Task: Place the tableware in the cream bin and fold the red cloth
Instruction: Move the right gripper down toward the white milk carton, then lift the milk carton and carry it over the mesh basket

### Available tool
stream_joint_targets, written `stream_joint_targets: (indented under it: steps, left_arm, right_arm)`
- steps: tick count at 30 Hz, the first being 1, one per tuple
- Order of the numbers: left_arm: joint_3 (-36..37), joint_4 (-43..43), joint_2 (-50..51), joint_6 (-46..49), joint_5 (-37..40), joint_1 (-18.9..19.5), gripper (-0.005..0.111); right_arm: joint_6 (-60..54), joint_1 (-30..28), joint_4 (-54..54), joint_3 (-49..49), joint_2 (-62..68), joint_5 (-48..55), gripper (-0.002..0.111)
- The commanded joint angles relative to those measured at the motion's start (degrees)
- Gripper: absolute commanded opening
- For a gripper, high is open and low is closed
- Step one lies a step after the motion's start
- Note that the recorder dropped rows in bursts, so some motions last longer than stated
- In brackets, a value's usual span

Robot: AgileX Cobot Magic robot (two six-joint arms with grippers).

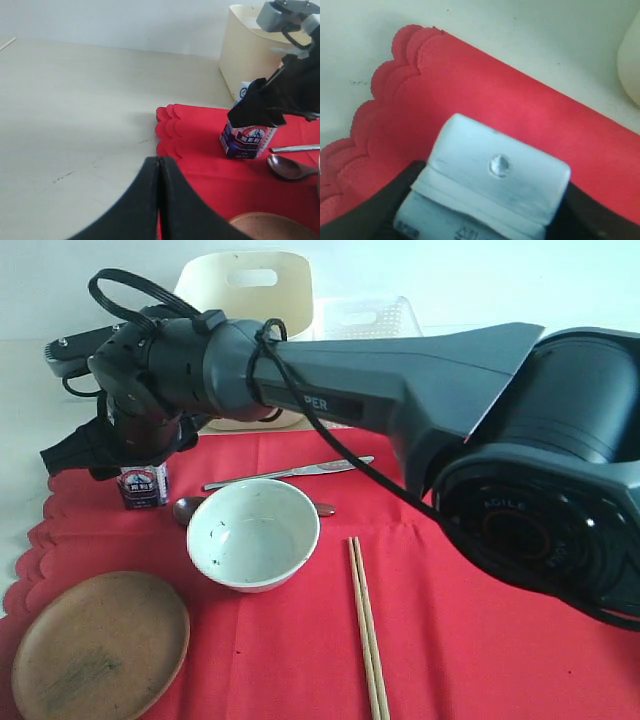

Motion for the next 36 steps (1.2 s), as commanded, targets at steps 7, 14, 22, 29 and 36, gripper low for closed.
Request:
stream_joint_targets:
  steps: [7,14,22,29,36]
  left_arm:
    - [0.1,0.0,-0.3,-0.1,-0.7,0.1,0.0]
    - [0.1,0.0,-0.3,-0.1,-0.7,0.1,0.0]
    - [0.1,0.0,-0.3,-0.1,-0.7,0.1,0.0]
    - [0.1,0.0,-0.3,-0.1,-0.7,0.1,0.0]
    - [0.1,0.0,-0.3,-0.1,-0.7,0.1,0.0]
  right_arm:
    - [0.2,-0.1,-1.1,-0.4,-5.8,-0.2,0.0]
    - [-0.8,-0.1,-3.1,-0.4,-9.9,1.6,0.0]
    - [-0.8,-0.1,-7.1,-0.4,-16.5,7.0,0.0]
    - [-0.8,-0.4,-11.1,-0.4,-21.8,12.0,0.0]
    - [-4.9,-0.6,-12.2,-0.4,-26.2,17.4,0.0]
